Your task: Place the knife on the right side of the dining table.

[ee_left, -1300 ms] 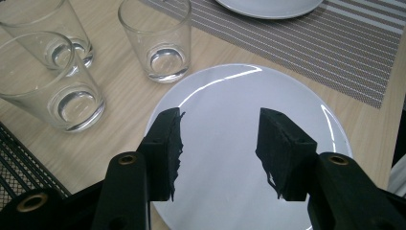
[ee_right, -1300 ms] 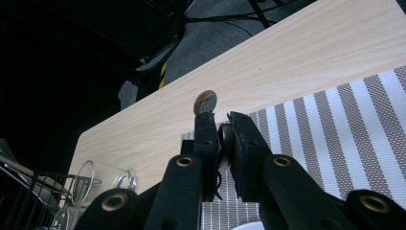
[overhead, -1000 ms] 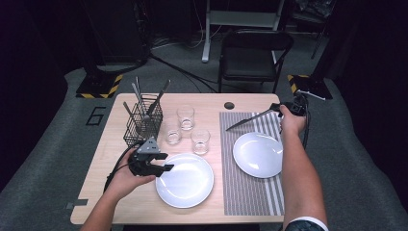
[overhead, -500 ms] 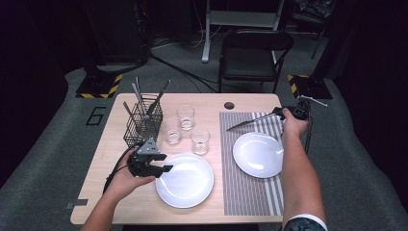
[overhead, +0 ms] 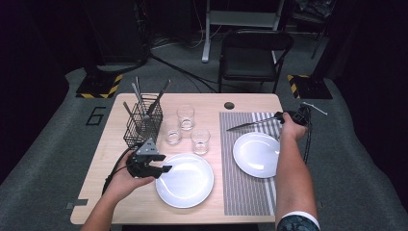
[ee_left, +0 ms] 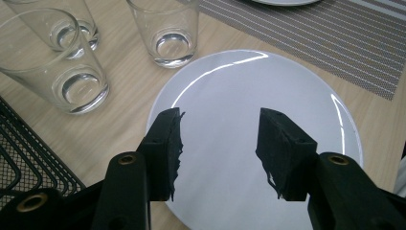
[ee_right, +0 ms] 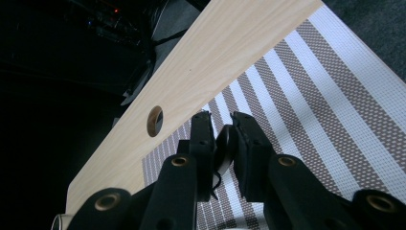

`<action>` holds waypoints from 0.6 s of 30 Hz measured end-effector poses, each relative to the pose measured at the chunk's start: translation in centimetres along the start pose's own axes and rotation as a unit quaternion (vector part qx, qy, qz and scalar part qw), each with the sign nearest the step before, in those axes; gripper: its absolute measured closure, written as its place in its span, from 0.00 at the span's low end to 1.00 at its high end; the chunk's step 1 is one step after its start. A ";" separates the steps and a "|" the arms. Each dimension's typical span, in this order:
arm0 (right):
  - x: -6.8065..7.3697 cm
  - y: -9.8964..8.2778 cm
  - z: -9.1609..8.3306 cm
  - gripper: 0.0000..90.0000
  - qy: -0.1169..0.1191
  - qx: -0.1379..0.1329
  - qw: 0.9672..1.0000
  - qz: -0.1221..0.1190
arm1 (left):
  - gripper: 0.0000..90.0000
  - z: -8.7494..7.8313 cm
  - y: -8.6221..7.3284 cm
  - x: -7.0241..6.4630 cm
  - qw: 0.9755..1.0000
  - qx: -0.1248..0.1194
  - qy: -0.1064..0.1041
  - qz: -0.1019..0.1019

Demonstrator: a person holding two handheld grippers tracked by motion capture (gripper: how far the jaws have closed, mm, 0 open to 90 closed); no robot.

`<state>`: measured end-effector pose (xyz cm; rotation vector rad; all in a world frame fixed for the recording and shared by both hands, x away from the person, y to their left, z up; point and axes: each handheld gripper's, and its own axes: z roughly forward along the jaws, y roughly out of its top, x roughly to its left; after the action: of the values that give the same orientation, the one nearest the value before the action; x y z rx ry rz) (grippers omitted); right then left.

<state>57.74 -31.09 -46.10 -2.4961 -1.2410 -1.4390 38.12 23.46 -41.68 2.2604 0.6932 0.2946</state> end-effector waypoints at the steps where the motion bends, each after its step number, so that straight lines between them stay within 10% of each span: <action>1: 0.0 0.0 0.0 0.88 0.000 0.000 1.000 0.000 | 0.56 0.0 0.0 0.0 1.000 0.000 0.000 0.000; 18: -1.9 -0.8 0.6 0.86 -0.028 -0.035 0.998 0.040 | 0.56 -0.2 0.0 0.0 1.000 0.001 -0.002 0.001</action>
<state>57.16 -31.57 -48.11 -2.6150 -1.1020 -1.4282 38.05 23.54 -41.55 2.2643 0.6889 0.2912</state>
